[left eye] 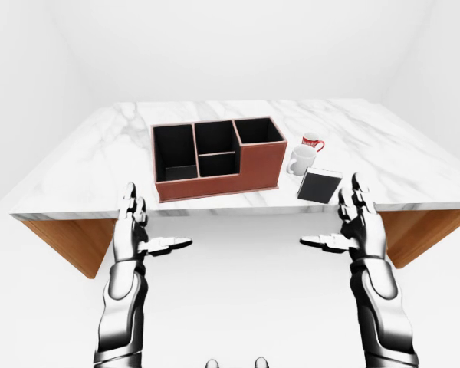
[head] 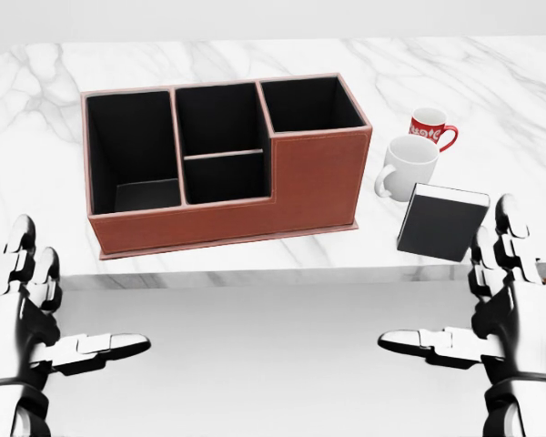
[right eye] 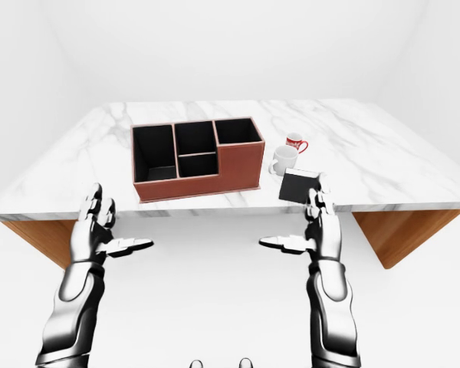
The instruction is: Pick up the book and place it in the right compartment of the caddy.
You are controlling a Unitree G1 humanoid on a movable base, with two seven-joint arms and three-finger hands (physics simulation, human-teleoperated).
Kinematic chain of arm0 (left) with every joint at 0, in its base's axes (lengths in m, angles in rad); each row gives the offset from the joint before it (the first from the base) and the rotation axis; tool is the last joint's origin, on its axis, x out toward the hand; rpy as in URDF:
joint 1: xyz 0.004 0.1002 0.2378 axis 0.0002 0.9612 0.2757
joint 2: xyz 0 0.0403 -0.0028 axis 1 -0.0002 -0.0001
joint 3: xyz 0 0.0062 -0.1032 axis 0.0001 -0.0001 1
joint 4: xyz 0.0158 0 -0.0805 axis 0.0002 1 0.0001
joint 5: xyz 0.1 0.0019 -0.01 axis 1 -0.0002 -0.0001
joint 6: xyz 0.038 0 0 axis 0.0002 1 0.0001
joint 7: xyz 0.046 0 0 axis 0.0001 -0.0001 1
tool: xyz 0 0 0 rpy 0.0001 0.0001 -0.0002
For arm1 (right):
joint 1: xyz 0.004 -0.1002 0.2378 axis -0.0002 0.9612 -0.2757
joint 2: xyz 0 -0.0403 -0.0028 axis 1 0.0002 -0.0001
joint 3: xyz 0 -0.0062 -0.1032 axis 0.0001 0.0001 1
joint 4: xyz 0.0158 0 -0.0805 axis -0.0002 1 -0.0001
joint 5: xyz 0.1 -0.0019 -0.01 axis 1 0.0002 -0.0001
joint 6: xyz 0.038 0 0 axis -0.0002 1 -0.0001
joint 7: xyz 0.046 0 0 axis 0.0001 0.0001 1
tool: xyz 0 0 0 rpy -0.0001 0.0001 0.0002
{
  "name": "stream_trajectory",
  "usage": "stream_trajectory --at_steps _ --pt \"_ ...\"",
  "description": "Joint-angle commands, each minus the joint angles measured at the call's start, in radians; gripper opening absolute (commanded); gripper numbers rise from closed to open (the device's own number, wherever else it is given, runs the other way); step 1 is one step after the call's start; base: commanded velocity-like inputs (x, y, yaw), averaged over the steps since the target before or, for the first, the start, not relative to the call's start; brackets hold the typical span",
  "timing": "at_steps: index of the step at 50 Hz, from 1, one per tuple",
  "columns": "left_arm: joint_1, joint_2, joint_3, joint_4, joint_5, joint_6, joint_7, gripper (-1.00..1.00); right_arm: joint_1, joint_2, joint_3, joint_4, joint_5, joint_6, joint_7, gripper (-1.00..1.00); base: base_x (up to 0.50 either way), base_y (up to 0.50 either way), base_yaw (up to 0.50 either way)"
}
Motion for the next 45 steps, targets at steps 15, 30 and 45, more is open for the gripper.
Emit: stream_trajectory --at_steps 15,30,45 --pt "-0.007 0.085 0.257 -0.179 -0.271 0.007 0.144 1.0 0.043 -0.044 -0.311 -0.329 0.209 0.0 0.031 1.0 0.0 0.0 0.0" --pt "-0.011 0.086 0.254 -0.172 -0.267 0.007 0.15 1.0 0.04 -0.047 -0.313 -0.322 0.205 0.0 0.041 1.0 0.24 0.0 0.0" --pt "-0.008 0.085 0.253 -0.178 -0.264 0.007 0.152 1.0 0.046 -0.047 -0.325 -0.331 0.224 0.0 0.043 1.0 0.42 0.0 0.0"
